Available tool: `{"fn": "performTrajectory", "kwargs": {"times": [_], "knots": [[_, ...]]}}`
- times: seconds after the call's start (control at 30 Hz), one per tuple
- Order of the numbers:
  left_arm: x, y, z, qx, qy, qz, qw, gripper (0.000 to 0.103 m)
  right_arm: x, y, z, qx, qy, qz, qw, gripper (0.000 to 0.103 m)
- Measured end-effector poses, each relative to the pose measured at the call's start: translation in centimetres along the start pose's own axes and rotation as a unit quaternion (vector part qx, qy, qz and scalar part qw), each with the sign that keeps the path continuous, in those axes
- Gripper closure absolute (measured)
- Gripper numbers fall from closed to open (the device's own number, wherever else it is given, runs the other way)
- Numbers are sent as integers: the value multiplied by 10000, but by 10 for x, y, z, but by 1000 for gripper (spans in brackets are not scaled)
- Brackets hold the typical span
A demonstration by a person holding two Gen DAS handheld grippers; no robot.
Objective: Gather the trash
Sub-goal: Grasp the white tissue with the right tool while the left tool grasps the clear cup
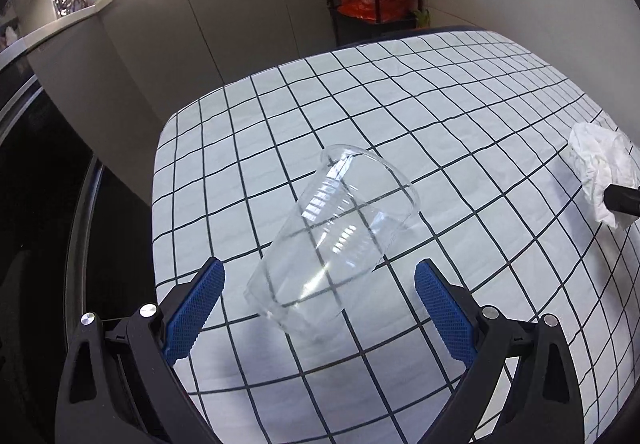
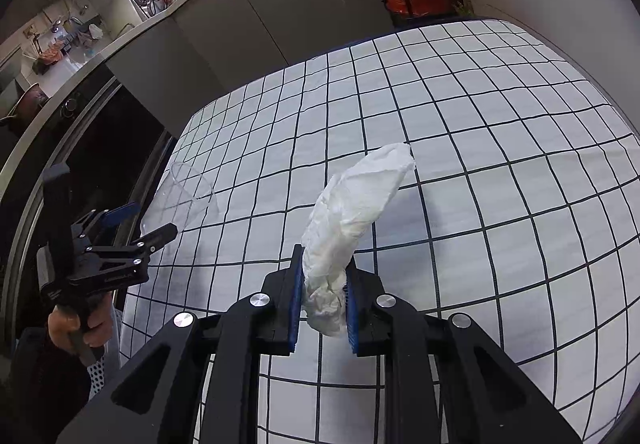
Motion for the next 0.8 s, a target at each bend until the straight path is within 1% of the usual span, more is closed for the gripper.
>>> {"fn": "performTrajectory", "kwargs": {"times": [0.13,0.23,0.27,0.33,0.4,0.43,0.47,0.57,0.7,0.8], "knots": [[5,19,-5,-36,109,158,9998,9,-1,-2,1,20,14,-18,10000,85],[7,32,-7,-147,48,267,9995,9,-2,-3,1,25,17,-11,10000,85],[8,35,-7,-190,-6,306,9994,11,-2,-3,1,24,15,-15,10000,85],[8,39,-7,-360,-181,369,9985,20,-2,-4,0,15,6,-21,10000,85],[8,39,-6,-616,-412,389,9965,34,-3,-6,1,18,14,-30,10000,85],[8,39,-5,-679,-509,386,9956,37,-3,-7,1,20,12,-36,10000,85],[8,38,-5,-688,-593,361,9952,43,-4,-7,1,23,7,-39,10000,85],[4,32,-3,-825,-901,342,9919,46,-3,-11,1,48,1,-64,10000,85],[-4,18,-7,-669,-1123,256,9911,47,-3,-17,0,89,-9,-103,9999,85],[-14,-2,-12,-469,-1294,151,9904,47,-3,-22,-1,126,-45,-115,9998,85]]}}
Point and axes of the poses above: each gripper's, at about its wrist camera, not at the fingertips, and y roughly the way its jaws point, z to its left, x to its top, the point moved 2 cm from there along y, roughly the way its jaws point
